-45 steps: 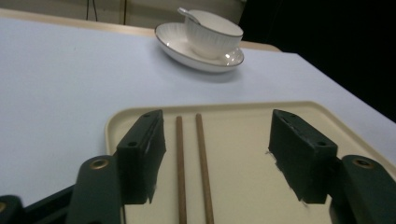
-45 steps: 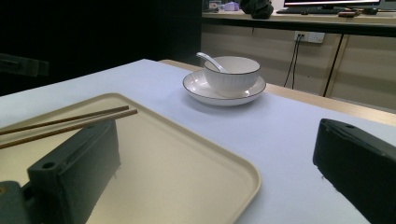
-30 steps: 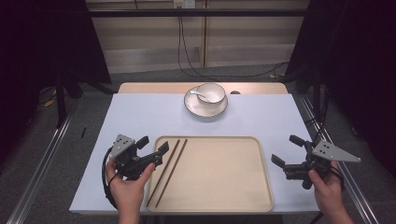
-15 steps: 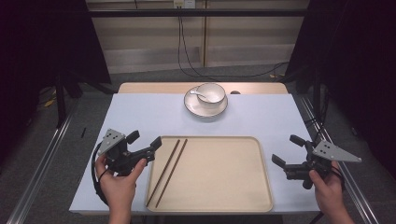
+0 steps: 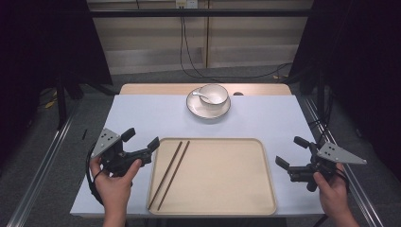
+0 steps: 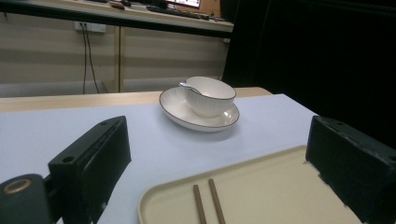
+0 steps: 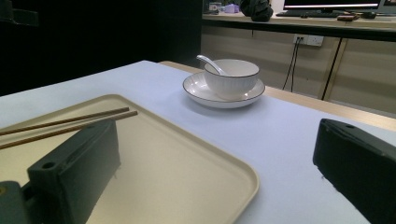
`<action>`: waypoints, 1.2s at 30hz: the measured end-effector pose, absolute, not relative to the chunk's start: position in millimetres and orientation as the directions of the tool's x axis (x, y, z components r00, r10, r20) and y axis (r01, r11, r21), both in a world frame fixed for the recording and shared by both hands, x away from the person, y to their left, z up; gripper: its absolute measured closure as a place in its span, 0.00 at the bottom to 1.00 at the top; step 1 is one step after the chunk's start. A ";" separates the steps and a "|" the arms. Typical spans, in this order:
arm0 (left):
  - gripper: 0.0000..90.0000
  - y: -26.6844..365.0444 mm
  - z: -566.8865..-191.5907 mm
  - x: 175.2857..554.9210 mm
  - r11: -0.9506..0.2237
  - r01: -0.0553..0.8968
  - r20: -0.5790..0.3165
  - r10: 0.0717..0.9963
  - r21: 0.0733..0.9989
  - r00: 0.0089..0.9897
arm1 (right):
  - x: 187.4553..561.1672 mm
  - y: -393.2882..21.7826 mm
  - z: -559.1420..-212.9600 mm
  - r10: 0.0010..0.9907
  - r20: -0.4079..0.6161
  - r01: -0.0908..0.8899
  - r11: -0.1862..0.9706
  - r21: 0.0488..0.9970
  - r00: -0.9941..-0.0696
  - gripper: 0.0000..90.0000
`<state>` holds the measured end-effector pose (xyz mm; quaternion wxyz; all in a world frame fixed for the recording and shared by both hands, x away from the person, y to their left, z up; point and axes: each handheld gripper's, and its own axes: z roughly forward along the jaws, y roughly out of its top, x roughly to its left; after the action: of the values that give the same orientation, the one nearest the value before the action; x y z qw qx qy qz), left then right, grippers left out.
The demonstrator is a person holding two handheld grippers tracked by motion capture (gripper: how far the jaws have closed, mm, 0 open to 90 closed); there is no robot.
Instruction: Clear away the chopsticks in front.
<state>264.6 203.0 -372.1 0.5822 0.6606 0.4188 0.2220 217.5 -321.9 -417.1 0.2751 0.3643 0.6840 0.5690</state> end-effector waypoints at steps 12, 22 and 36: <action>0.05 219.6 -376.9 260.6 -0.008 0.264 -0.145 0.820 0.965 0.554 | 216.6 -323.1 -416.0 0.814 0.034 0.185 0.091 0.979 -0.580 0.00; 0.01 226.5 -383.8 261.0 -0.024 0.279 -0.145 0.810 0.960 0.569 | 216.2 -323.9 -416.1 0.815 0.032 0.184 0.092 0.979 -0.579 0.00; 0.00 234.4 -388.4 255.9 -0.025 0.249 -0.135 0.787 0.968 0.602 | 214.3 -325.3 -415.3 0.817 0.034 0.183 0.087 0.979 -0.576 0.00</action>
<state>255.9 234.4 -388.4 0.5843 0.6780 0.3821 0.2299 214.3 -325.3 -415.3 0.2794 0.3662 0.6824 0.5676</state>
